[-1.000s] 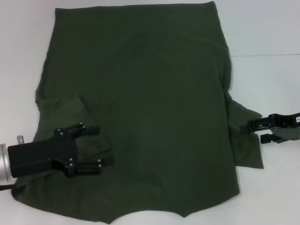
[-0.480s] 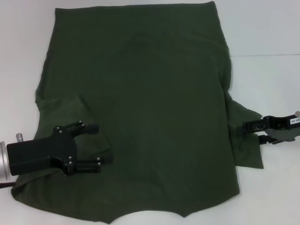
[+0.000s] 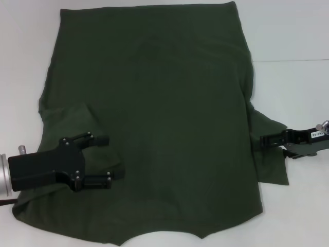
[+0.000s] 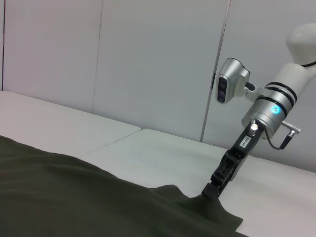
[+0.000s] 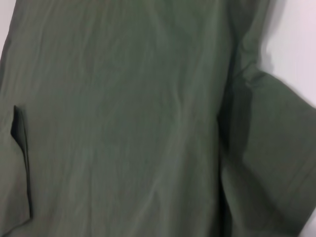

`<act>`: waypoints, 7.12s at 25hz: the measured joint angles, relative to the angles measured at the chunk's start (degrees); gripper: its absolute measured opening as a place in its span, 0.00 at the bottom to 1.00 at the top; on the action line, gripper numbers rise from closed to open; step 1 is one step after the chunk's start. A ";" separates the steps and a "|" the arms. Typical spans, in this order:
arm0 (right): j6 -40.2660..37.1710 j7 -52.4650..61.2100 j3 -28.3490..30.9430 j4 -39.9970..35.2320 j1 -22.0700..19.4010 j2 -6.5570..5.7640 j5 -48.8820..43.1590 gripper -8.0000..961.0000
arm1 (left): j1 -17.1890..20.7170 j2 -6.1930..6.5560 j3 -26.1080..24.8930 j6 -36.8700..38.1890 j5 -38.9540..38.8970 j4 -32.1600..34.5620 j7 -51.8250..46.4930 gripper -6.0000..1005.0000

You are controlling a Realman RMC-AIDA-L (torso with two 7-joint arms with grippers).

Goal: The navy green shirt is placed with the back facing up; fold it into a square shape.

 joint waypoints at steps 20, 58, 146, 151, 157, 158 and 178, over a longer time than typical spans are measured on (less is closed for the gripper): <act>-0.64 -0.64 0.53 0.58 0.02 -0.39 1.95 0.93 | -0.27 -0.09 -0.09 0.00 0.00 0.04 -0.12 0.95; 0.88 -1.21 0.08 0.61 0.10 -0.24 1.58 0.39 | -1.19 -0.31 -0.09 0.00 0.00 0.14 -0.73 0.95; -14.29 -6.21 -0.24 -16.63 4.34 -4.29 -13.40 0.04 | -1.64 -0.11 0.09 0.34 -0.08 0.50 -3.19 0.95; -14.40 -6.21 0.34 -16.94 4.34 -4.29 -13.41 0.04 | -1.68 -0.07 -0.05 0.82 -0.08 1.14 -3.75 0.95; -17.06 -6.50 2.01 -20.14 3.91 -4.74 -13.49 0.04 | -1.85 -0.07 -0.01 0.89 -0.08 1.19 -4.06 0.95; -17.58 -6.64 2.10 -20.63 3.89 -4.80 -13.49 0.04 | -1.91 -0.04 0.02 0.91 -0.08 1.19 -4.15 0.95; -17.34 -8.03 4.11 -23.33 7.70 -3.72 -14.84 0.04 | -2.61 0.04 0.01 0.96 -0.08 1.19 -4.59 0.95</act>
